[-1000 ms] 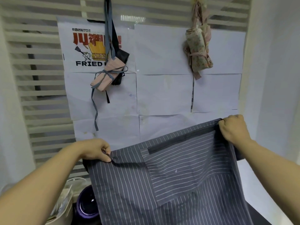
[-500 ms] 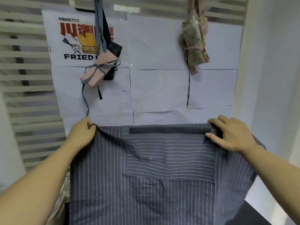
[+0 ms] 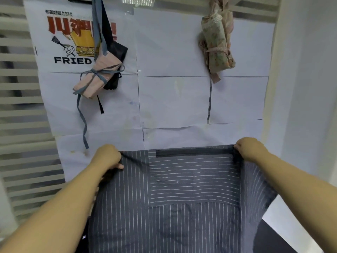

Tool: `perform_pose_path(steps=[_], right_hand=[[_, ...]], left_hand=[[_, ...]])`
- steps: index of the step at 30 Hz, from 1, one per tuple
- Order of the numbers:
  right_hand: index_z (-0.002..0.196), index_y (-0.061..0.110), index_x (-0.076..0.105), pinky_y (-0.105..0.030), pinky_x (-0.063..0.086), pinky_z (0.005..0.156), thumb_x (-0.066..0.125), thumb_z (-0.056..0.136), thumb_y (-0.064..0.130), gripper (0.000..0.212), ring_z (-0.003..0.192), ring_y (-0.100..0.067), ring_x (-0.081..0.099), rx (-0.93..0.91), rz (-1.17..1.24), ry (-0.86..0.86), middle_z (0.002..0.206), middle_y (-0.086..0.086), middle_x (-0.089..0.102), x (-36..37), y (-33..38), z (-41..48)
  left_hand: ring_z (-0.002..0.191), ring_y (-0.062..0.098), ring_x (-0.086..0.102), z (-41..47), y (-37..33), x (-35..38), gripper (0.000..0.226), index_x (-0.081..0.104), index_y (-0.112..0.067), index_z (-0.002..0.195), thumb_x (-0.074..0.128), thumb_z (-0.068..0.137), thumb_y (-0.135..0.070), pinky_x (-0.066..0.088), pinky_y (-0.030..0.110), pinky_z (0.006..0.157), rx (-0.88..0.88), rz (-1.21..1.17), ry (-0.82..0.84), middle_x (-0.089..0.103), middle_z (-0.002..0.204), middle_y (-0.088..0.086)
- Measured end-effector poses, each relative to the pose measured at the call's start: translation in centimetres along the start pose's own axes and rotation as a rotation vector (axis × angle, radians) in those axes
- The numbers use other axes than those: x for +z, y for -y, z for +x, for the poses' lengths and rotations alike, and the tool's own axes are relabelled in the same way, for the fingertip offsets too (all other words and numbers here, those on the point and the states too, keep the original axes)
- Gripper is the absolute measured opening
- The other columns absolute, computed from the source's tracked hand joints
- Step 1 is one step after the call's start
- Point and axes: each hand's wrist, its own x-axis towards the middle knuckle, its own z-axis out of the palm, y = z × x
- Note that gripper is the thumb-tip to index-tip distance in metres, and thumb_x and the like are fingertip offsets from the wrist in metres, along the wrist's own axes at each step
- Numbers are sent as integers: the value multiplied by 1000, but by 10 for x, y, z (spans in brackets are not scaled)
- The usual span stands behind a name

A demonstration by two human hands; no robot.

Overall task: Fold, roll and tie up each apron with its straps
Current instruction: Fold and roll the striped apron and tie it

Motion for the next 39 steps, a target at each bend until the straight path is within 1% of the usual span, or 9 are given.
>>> perform_pose_path(steps=[3, 6, 8, 12, 17, 21, 27, 34, 39], right_hand=[[94, 7, 58, -30, 40, 88, 54, 95, 28, 22, 115, -32, 52, 112, 379, -145, 125, -18, 57, -15, -2, 11], [94, -7, 61, -29, 33, 85, 41, 99, 8, 26, 100, -33, 52, 170, 846, -798, 106, -26, 61, -20, -6, -6], [97, -7, 60, -17, 29, 82, 40, 99, 6, 24, 97, -24, 45, 130, 883, -971, 102, -24, 58, -10, -4, -28], [96, -7, 61, -22, 29, 80, 42, 99, 6, 22, 98, -23, 45, 120, 817, -684, 107, -26, 56, 77, 2, -85], [67, 7, 57, -39, 35, 73, 45, 99, 12, 35, 90, -39, 55, 99, 532, 71, 86, -22, 60, 190, -13, -164], [98, 3, 68, -28, 36, 75, 46, 101, 20, 29, 94, -28, 58, 114, 398, 615, 96, -14, 63, 214, -7, -204], [119, 6, 62, -26, 42, 87, 44, 100, 16, 28, 106, -24, 55, 43, 127, 892, 126, -10, 59, 226, 11, -237], [112, 6, 62, -26, 45, 74, 63, 90, 33, 35, 83, -21, 65, 29, -29, 1121, 97, -7, 58, 219, 13, -249], [126, 9, 59, -43, 51, 93, 60, 92, 32, 41, 61, -15, 71, 108, 286, 923, 121, -13, 65, 232, 11, -227]], left_hand=[[99, 31, 61, 7, -20, -3, 20, 62, -3, 98, 47, 97, -16, 45, 32, 76, 11, -431, -213, 64, 103, 13], [83, 17, 51, -12, -32, -13, 23, 61, -6, 91, 39, 90, 1, 36, 21, 69, 103, -676, -695, 60, 92, 4], [85, 10, 49, -33, -30, -9, 23, 61, -5, 94, 41, 88, 3, 33, 9, 69, 208, -680, -800, 61, 99, 0], [87, 20, 58, -73, 14, 62, 18, 61, -7, 97, 51, 83, 0, 41, 26, 76, 185, -497, -553, 67, 105, 6], [101, 32, 62, -149, 87, 157, 27, 67, -14, 110, 56, 86, -7, 47, 39, 83, 188, -76, -68, 69, 110, 8], [99, 22, 61, -186, 124, 200, 16, 71, -11, 97, 56, 93, -15, 44, 28, 84, 202, 194, 552, 67, 96, 3], [77, 15, 65, -220, 126, 224, 15, 60, -18, 78, 56, 93, -17, 46, 22, 62, 55, 356, 1010, 70, 92, 7], [107, 19, 65, -224, 112, 224, 44, 49, -10, 134, 61, 92, -16, 51, 36, 95, -248, 415, 1394, 62, 126, 10], [90, 16, 60, -212, 89, 237, 34, 56, -12, 127, 51, 93, -16, 52, 29, 80, -16, 385, 1199, 60, 115, 6]])
